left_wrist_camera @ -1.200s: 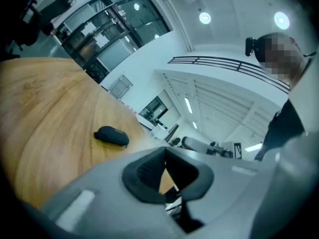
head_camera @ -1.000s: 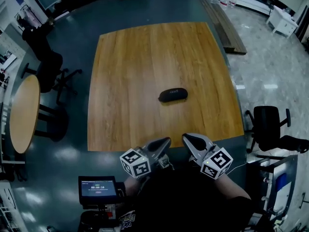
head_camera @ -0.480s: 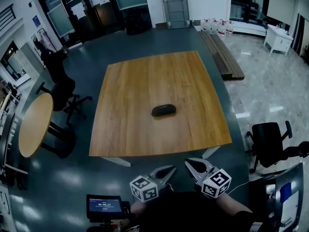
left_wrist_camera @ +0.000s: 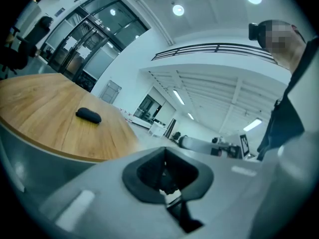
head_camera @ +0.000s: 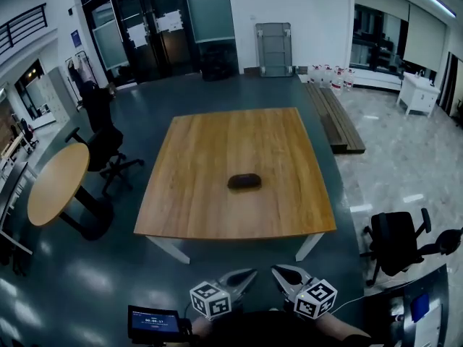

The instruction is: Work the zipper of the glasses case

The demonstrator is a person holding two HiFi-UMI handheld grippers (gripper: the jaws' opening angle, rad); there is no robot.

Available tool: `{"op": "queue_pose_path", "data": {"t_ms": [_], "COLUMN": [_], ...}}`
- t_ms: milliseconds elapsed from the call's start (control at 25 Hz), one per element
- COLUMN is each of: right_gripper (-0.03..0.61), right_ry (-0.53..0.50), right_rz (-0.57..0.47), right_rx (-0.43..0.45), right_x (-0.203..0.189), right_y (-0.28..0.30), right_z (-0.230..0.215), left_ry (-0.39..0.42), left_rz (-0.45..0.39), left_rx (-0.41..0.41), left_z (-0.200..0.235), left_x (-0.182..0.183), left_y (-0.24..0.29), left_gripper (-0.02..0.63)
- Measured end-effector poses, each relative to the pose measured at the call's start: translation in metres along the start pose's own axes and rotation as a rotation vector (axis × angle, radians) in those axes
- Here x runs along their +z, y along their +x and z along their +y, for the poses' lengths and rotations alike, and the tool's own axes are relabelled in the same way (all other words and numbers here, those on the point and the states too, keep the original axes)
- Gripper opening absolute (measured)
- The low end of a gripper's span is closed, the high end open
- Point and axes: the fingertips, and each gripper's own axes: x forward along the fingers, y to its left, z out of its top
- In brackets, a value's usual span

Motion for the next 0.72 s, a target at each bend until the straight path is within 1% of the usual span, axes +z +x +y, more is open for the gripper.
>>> {"op": "queue_pose_path", "data": {"t_ms": [200, 320, 440, 600, 720], "right_gripper": [0.005, 0.005, 0.005, 0.005, 0.005], "right_ry": [0.056, 0.038, 0.024, 0.010, 0.008], "right_rz": [-0.064, -0.080, -0.082, -0.092, -0.087], "right_rx": [-0.063, -0.065, -0.059, -0.074, -0.085], "right_x": [0.010, 0.009, 0.008, 0.009, 0.008], "right_y": [0.012, 0.023, 0.034, 0.042, 0.042], "right_z": [0.002, 0.014, 0.023, 0.030, 0.030], "left_ry": [0.032, 0.045, 0.040, 0.044, 0.018], "left_rz": [0.021, 0.027, 0.017, 0.003, 0.013], "left_rx": [-0.021, -0.020, -0.017, -0.031, -0.034], "left_z": [0.008, 0.014, 0.022, 0.032, 0.035], "left_x": [0.020, 0.025, 0.028, 0.038, 0.033], "left_y": [-0.014, -0.028, -0.037, -0.045, -0.044], "left_gripper": [-0.002, -0.002, -0.002, -0.002, -0.002]}}
